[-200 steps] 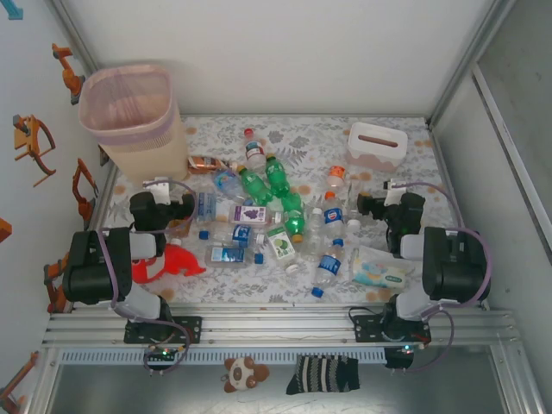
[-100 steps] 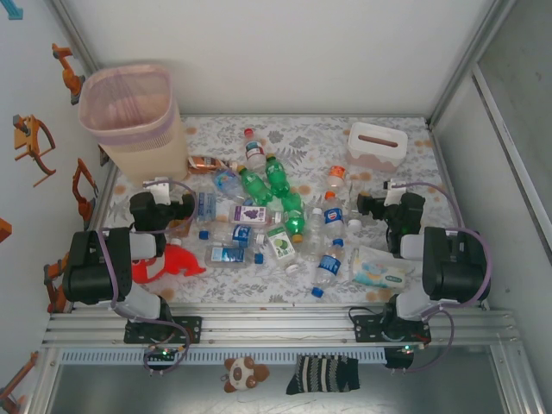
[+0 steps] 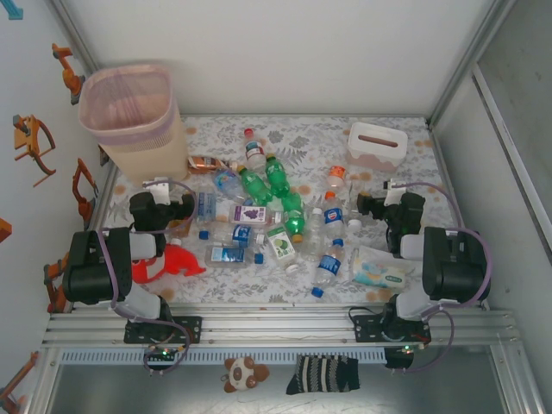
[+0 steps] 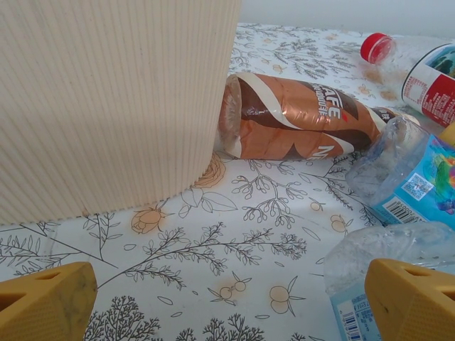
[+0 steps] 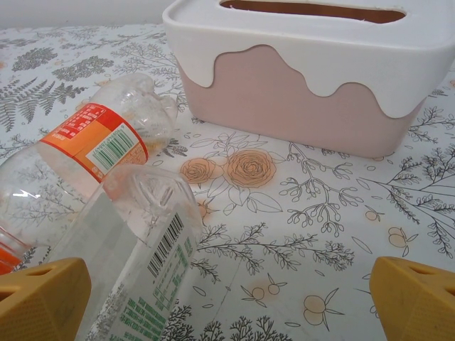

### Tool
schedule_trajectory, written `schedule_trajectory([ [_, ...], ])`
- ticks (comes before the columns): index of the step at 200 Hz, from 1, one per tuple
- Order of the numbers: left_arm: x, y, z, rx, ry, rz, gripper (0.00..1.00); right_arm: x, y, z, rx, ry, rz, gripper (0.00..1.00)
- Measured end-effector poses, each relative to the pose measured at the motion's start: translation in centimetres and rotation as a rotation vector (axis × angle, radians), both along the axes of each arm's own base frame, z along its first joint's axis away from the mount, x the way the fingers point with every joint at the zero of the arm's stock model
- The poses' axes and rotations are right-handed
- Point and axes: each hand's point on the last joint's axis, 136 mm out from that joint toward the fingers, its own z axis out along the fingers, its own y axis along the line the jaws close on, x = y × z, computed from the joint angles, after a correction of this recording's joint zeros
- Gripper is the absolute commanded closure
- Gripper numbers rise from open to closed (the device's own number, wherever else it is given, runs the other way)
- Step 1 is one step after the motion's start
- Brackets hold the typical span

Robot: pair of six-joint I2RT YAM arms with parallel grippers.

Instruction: Put the plastic bottles in the bin

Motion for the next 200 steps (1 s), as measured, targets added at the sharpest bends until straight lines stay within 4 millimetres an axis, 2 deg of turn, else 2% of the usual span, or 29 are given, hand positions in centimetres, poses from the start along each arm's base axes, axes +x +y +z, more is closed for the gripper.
schedule_trajectory([
  [77,-0.2,0.1,-0.1,0.001,0.012,0.004,0.04,-0.1,-0.1,-0.1,-0.002,0.008,-0.006,0.01],
  [99,-0.3,0.1,0.5,0.003,0.014,0.009,0.04,-0.3,-0.2,0.2,-0.002,0.014,-0.012,0.03],
  [158,0.1,1.2,5.0,0.049,0.014,0.111,0.04,-0.8,-0.6,3.9,-0.013,-0.026,-0.037,0.09],
  [179,0.1,0.4,6.6,0.074,0.047,0.138,0.04,-0.6,-0.6,5.6,-0.007,-0.015,-0.04,0.1],
  [200,-0.4,-0.5,7.4,0.07,0.13,0.151,0.03,-0.7,-0.6,7.2,0.017,0.005,-0.048,0.15],
])
